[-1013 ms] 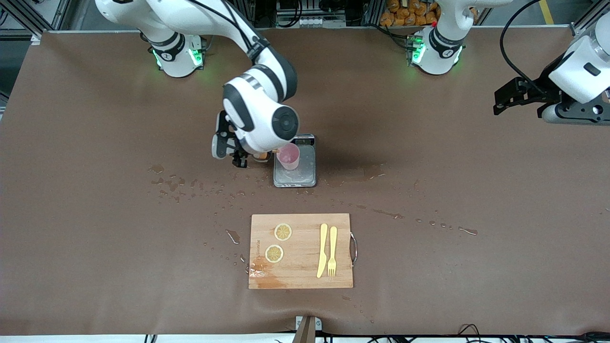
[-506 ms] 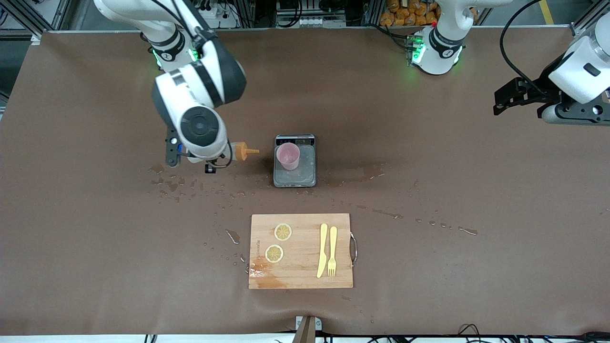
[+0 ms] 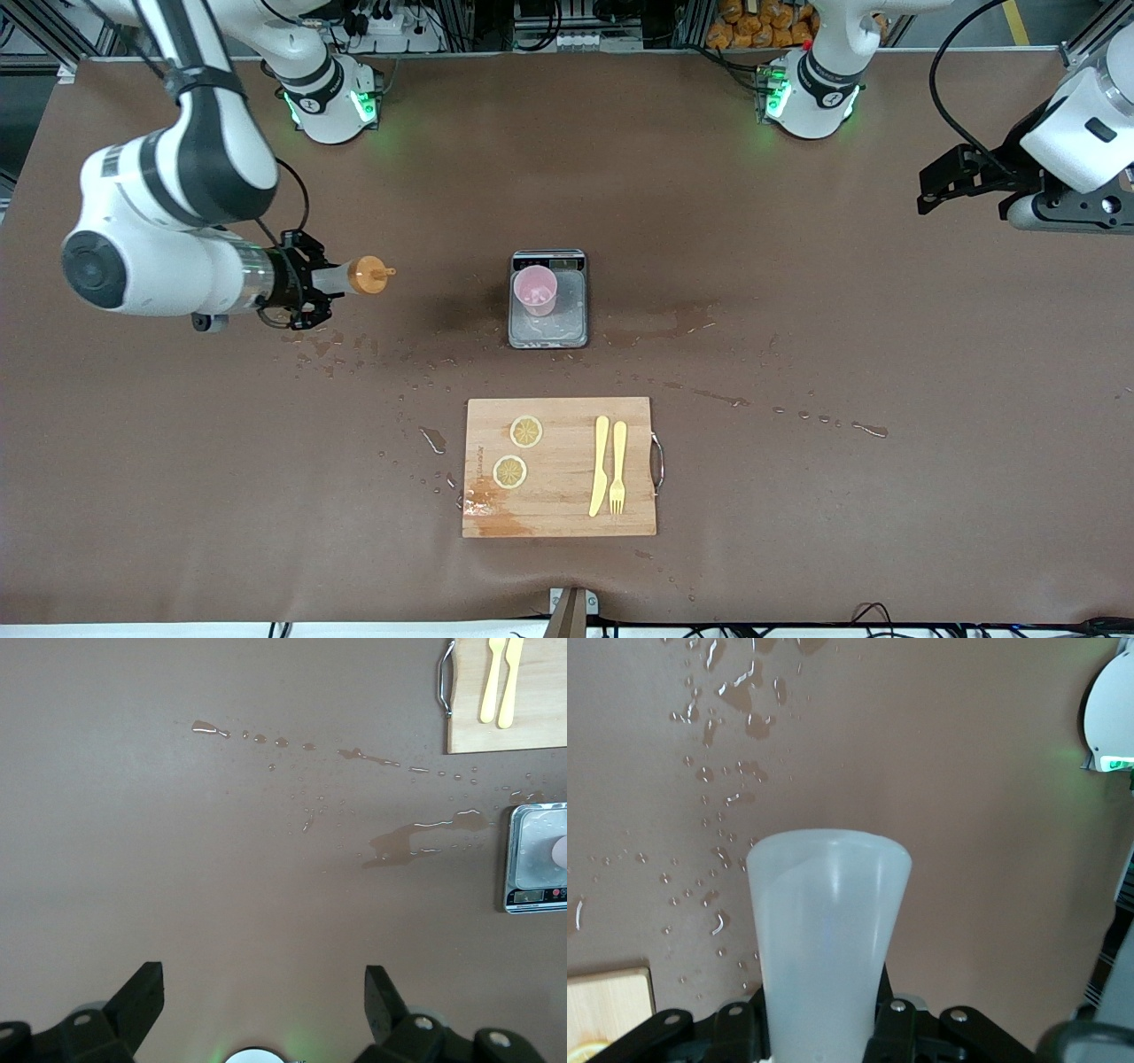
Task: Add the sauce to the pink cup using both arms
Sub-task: 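Pull the bottle back from the cup with the right gripper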
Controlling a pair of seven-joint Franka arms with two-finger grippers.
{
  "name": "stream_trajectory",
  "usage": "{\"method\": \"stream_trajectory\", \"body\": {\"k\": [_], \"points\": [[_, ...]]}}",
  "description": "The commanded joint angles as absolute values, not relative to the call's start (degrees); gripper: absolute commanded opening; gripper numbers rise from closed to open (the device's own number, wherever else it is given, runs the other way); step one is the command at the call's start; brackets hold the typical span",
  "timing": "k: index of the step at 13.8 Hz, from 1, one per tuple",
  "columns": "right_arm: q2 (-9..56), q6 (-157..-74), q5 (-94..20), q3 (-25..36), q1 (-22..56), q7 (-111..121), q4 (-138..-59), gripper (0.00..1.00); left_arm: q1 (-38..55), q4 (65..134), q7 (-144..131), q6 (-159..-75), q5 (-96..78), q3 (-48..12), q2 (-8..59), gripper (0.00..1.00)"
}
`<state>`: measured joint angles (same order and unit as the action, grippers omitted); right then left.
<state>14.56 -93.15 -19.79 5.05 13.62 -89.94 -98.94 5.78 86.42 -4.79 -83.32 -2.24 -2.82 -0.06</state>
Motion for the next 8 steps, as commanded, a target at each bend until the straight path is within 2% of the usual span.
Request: {"method": "stream_trajectory", "body": {"k": [1,3,5,8], "points": [[12.57,-92.91,-29.24,4.13,5.58,-78.53,-104.4,0.02,5.71,85.52,-5.54,-83.32,-3.6,-2.72,0.26,1.0],[13.62,-89.4,-34.17,4.22,-2.16,-67.47,-105.64,0.05,5.71,85.52,-5.54,-83.32,-3.6,-2.72,0.26,1.0],[16.86,-86.76,-37.16,4.22,-8.85,-59.62,-106.17,0.12,5.71,85.43,-5.54,-83.32,-3.6,-2.72,0.26,1.0],[22.57,-86.13,-38.58,4.22,-15.45,-48.73,-106.35,0.12,5.63,85.52,-5.54,-83.32,-3.6,-2.72,0.26,1.0]]}}
